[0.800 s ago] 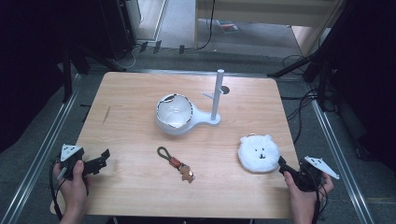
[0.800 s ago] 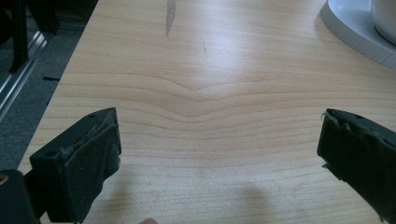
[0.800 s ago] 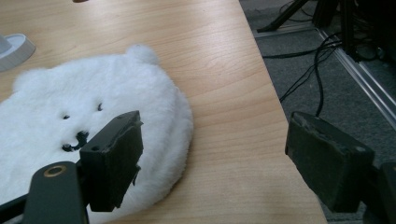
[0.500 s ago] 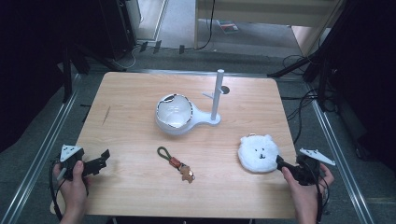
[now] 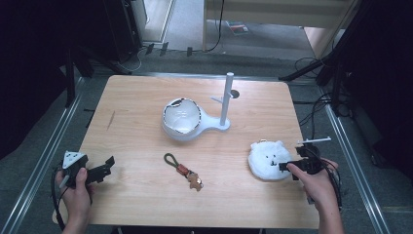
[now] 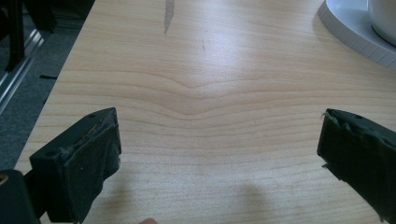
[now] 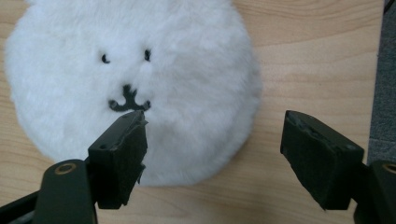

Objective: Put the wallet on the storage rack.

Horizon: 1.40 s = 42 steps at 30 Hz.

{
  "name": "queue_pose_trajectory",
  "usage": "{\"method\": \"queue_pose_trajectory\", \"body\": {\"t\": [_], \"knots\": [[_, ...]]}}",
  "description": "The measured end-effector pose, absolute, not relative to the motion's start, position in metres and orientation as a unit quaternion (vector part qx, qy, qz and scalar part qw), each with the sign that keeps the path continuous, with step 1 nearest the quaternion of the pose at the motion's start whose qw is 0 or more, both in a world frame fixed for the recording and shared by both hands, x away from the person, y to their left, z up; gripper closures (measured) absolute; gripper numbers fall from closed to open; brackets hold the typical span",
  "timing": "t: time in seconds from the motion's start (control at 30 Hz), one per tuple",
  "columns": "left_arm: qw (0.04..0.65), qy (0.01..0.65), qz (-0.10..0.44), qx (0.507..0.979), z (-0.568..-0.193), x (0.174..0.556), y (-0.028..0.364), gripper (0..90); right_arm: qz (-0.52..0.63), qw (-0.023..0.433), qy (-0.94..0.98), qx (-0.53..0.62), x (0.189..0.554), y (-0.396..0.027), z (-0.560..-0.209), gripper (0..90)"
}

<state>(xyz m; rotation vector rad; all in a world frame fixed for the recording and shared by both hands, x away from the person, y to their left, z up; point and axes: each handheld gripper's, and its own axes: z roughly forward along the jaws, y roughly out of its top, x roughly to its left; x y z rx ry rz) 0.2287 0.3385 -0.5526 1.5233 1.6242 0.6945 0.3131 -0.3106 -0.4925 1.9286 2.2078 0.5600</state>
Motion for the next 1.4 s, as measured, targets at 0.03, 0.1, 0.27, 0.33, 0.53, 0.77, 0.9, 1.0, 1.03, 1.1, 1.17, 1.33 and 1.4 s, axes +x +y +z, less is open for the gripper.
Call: {"method": "queue_pose_trajectory", "body": {"t": [0.03,0.1,0.27,0.33,0.53,0.77,0.9,1.0,1.03,1.1,1.17,1.33,1.4], "knots": [[0.394,0.640,0.274,0.600,-0.553,0.229,0.338,0.4,0.180,0.066,0.739,0.646,0.321,-0.310,-0.493,23.2],[0.393,0.639,0.275,0.601,-0.553,0.229,0.338,0.4,0.175,0.054,0.739,0.648,0.328,-0.309,-0.495,22.5],[0.395,0.640,0.274,0.599,-0.553,0.228,0.338,0.4,0.169,0.029,0.745,0.645,0.342,-0.308,-0.500,27.0],[0.395,0.640,0.274,0.599,-0.553,0.228,0.338,0.4,0.171,0.016,0.744,0.646,0.345,-0.308,-0.504,28.0],[0.394,0.640,0.274,0.600,-0.553,0.229,0.338,0.4,0.177,0.011,0.750,0.637,0.347,-0.305,-0.508,33.2],[0.391,0.638,0.275,0.603,-0.552,0.228,0.338,0.4,0.175,0.038,0.756,0.629,0.343,-0.298,-0.508,51.3],[0.390,0.638,0.275,0.604,-0.552,0.228,0.338,0.4,0.183,0.050,0.757,0.625,0.338,-0.295,-0.508,64.3],[0.390,0.638,0.275,0.604,-0.552,0.228,0.338,0.4,0.198,0.060,0.749,0.630,0.334,-0.298,-0.507,75.8],[0.390,0.639,0.275,0.604,-0.552,0.228,0.338,0.4,0.201,0.060,0.749,0.628,0.333,-0.298,-0.506,77.0],[0.391,0.639,0.275,0.603,-0.552,0.229,0.338,0.4,0.211,0.059,0.750,0.624,0.330,-0.299,-0.505,78.9],[0.392,0.639,0.275,0.602,-0.552,0.229,0.338,0.4,0.231,0.053,0.744,0.625,0.327,-0.299,-0.503,79.8],[0.391,0.639,0.274,0.603,-0.552,0.228,0.338,0.4,0.269,0.053,0.733,0.622,0.318,-0.296,-0.493,80.0],[0.391,0.639,0.275,0.603,-0.552,0.229,0.338,0.4,0.287,0.060,0.731,0.616,0.312,-0.288,-0.485,79.9]]}}
